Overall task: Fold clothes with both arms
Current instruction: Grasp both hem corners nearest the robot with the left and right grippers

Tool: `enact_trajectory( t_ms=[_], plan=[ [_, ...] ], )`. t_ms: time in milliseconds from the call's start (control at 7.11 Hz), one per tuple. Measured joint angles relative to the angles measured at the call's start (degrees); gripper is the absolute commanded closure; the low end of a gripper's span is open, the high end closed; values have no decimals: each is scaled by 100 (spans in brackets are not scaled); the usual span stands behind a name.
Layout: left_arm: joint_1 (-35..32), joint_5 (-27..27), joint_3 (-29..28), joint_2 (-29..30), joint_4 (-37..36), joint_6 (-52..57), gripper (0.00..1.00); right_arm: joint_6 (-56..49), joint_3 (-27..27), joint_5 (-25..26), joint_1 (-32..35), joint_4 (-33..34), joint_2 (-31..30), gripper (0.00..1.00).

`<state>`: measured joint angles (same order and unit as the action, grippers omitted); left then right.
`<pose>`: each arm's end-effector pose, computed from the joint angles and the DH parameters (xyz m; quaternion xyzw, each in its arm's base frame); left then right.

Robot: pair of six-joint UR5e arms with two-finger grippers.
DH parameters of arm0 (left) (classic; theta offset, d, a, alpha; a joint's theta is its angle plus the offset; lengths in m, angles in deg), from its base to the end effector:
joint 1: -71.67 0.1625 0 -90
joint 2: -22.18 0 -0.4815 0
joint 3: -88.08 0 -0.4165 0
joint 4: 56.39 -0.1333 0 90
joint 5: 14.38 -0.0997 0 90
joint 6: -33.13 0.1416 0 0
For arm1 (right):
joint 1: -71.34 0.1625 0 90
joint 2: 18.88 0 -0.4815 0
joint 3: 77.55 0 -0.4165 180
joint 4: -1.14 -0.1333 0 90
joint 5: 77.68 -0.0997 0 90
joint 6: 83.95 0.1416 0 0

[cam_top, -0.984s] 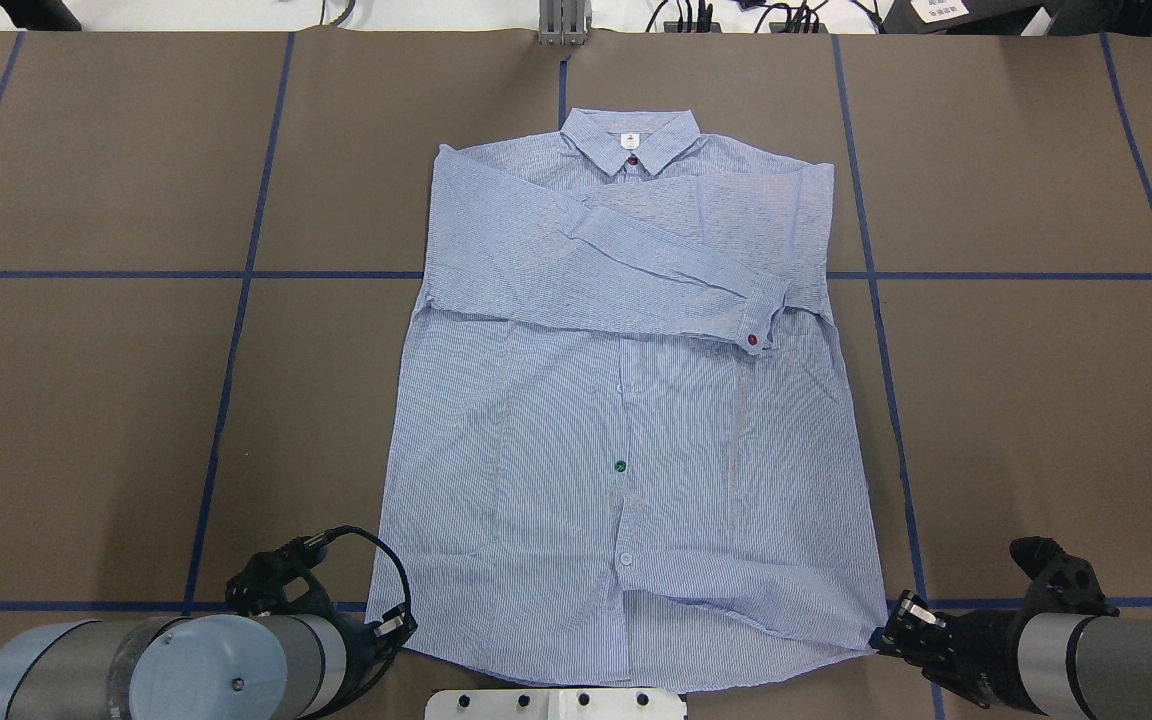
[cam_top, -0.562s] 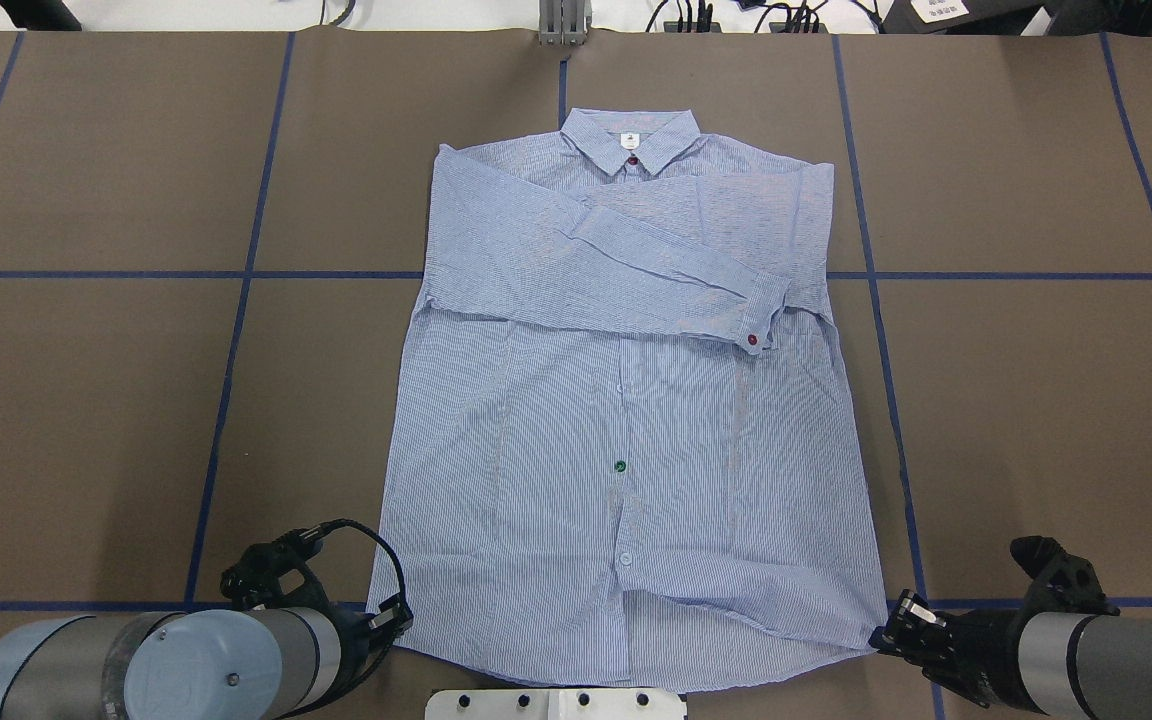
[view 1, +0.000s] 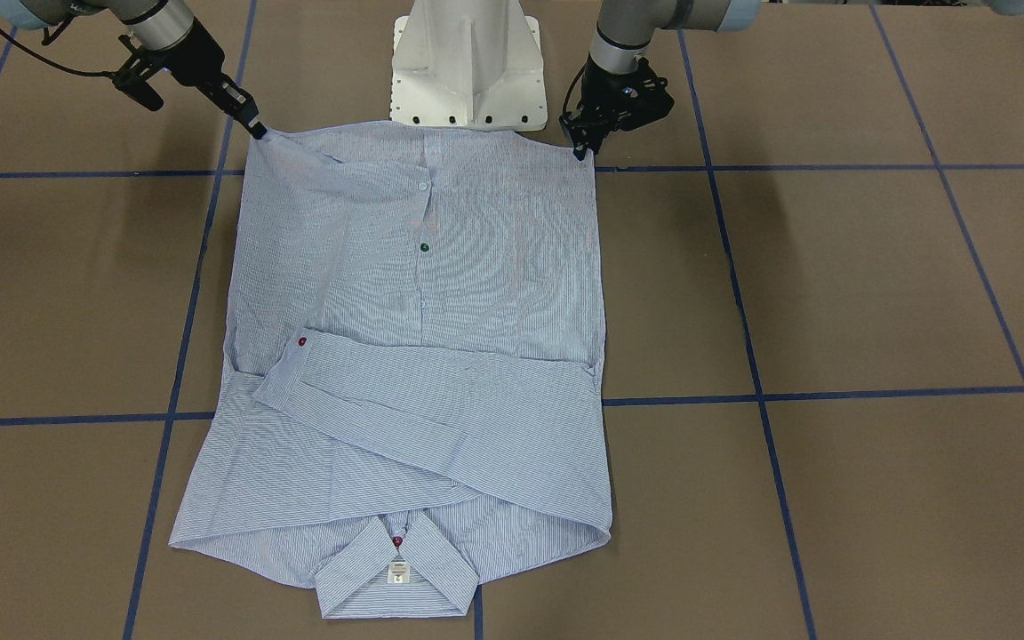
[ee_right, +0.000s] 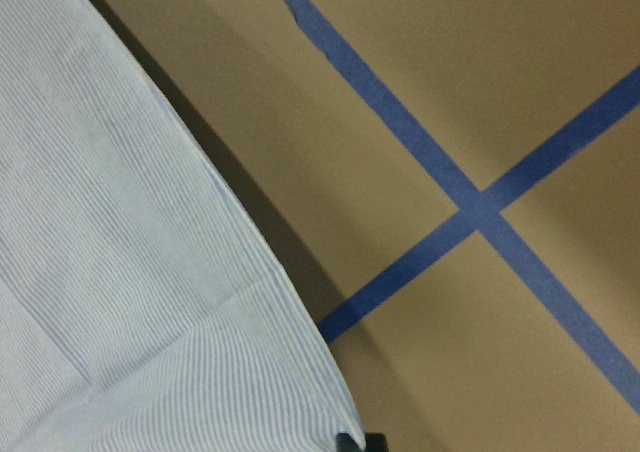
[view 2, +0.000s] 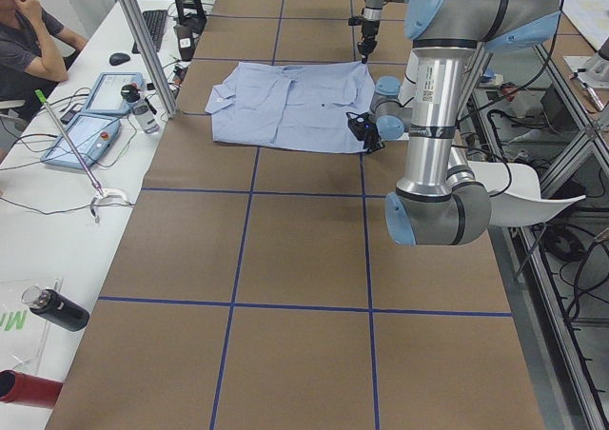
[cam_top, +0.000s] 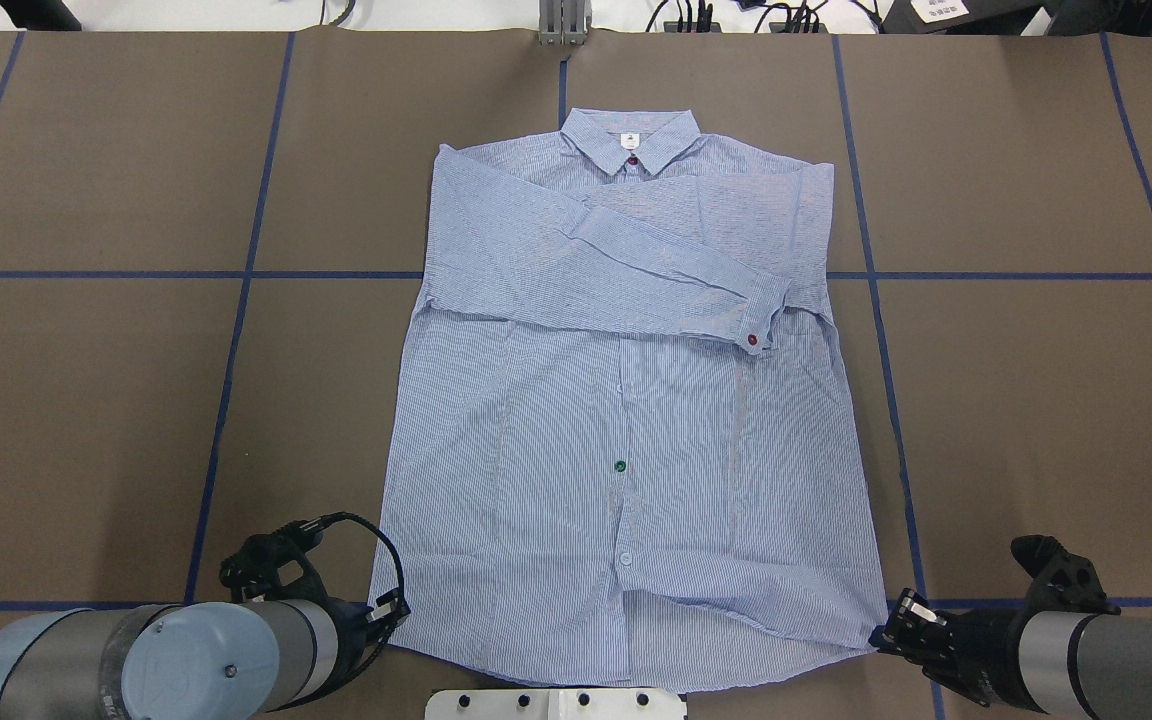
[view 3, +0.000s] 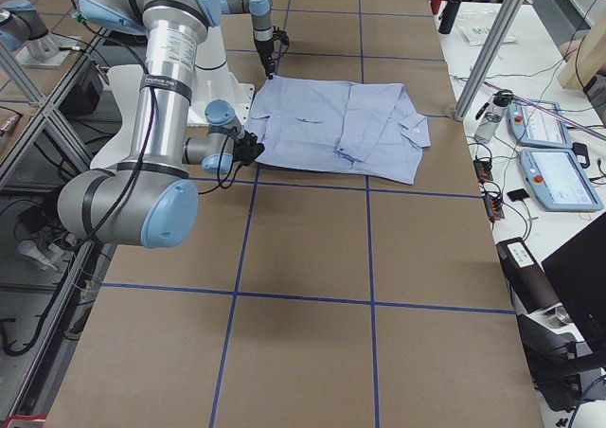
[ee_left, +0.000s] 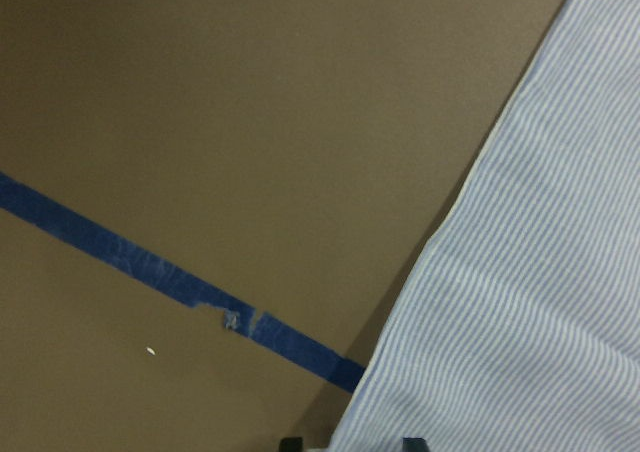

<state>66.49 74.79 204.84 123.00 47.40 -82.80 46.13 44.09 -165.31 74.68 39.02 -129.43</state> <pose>0.5787 -0.1884 0.3919 -0.0716 0.4275 -0.2447 0.8673 -0.4021 -0.1629 0.5080 -0.1484 -0.5028 0.3250 0.7871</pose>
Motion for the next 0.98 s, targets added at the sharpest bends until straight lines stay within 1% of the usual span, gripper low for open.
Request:
enact_trajectory(
  t_ms=[281, 422, 703, 844, 984],
  plan=[
    [-13, 5, 82, -6, -4, -4, 100, 2, 13, 2, 0, 0, -1, 100],
    [-28, 11, 291, -105, -11, -2, 100, 4, 21, 8, 1, 0, 1, 100],
    [-35, 38, 1072, -661, -17, 0, 100, 1, 78, 9, 37, 0, -3, 100],
    [-39, 63, 1339, -822, -15, -2, 100, 0, 164, -1, 87, 0, -18, 100],
    [-37, 87, 1478, -832, -3, -12, 100, 0, 276, -20, 162, 0, -27, 100]
  ],
)
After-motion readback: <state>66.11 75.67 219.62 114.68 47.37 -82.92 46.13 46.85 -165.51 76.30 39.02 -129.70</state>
